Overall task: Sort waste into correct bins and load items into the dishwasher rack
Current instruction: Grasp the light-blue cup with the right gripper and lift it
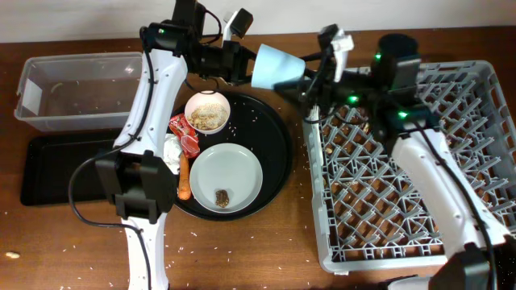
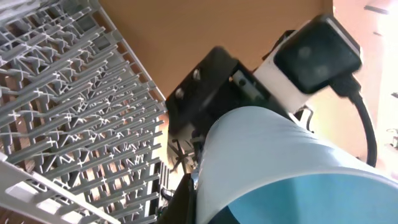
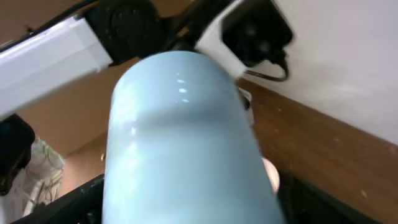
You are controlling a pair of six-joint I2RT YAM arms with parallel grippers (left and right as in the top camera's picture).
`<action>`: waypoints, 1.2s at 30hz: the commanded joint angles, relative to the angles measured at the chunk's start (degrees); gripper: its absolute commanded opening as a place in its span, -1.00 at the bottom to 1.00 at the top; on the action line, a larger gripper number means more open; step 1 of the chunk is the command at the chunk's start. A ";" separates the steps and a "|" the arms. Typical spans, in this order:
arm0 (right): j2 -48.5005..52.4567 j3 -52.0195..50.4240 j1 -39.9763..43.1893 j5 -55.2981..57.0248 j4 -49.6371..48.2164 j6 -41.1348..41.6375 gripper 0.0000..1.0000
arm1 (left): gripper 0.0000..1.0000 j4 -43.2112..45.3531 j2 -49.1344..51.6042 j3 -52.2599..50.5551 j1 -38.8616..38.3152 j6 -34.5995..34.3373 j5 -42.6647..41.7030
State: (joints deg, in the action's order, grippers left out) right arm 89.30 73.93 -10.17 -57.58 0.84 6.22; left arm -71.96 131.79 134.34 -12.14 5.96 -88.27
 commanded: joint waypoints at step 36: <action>-7.32 8.39 17.81 70.31 65.83 3.69 0.00 | -0.17 -5.16 -0.98 1.36 2.19 -0.72 75.73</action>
State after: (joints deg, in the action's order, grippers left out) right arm 79.57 81.73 7.44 4.71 63.02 10.28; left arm -75.09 131.70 135.24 -9.93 4.95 -20.91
